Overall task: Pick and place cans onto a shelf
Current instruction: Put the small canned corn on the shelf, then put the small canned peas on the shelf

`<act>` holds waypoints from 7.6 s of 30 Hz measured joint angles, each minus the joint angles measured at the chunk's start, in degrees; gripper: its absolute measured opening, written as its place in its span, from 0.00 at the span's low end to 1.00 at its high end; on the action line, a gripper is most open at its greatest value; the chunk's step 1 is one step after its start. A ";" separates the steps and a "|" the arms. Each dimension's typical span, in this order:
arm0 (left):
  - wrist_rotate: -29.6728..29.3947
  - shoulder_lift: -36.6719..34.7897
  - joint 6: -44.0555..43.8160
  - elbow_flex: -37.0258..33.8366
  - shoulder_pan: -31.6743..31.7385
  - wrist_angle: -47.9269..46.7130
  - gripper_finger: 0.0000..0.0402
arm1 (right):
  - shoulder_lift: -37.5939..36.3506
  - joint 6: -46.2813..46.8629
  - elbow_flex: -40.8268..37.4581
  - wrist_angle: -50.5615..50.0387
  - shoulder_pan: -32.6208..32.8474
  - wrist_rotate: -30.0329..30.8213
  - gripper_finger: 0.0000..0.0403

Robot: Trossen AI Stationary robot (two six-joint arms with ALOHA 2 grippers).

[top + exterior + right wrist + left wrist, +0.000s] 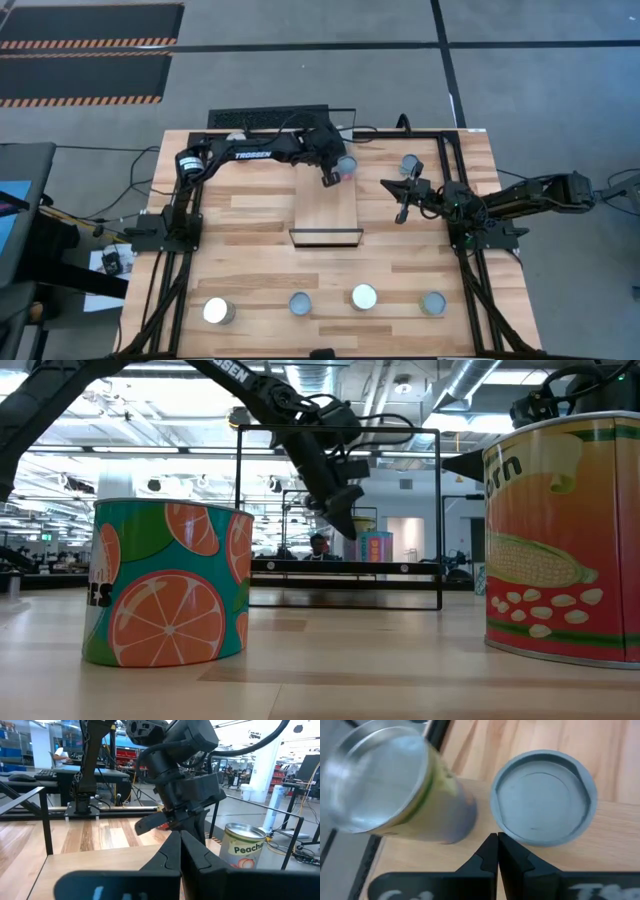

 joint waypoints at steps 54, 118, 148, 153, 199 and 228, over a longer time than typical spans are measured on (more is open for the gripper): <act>3.72 -52.96 -14.25 -72.20 -4.01 59.17 0.00 | 20.98 7.55 15.69 -19.93 -6.23 -0.23 0.02; 3.77 -52.76 -17.98 -77.00 -4.03 68.92 0.00 | 21.35 9.70 18.93 -27.45 -9.94 0.55 0.02; 3.76 -52.76 -17.98 -76.99 -4.03 69.14 0.00 | 21.35 9.93 18.97 -25.20 -10.68 -0.03 0.02; 3.75 -52.76 -17.98 -77.00 -4.03 69.15 0.00 | 21.36 9.97 18.99 -24.76 -10.67 -0.17 0.02; 9.47 -52.74 -14.51 -76.98 -4.98 69.28 0.00 | 7.85 2.97 11.12 -18.13 -3.13 1.56 0.02; 13.89 -52.74 -11.92 -76.98 -7.61 69.25 0.00 | -9.88 23.14 36.90 -86.55 39.45 31.55 0.01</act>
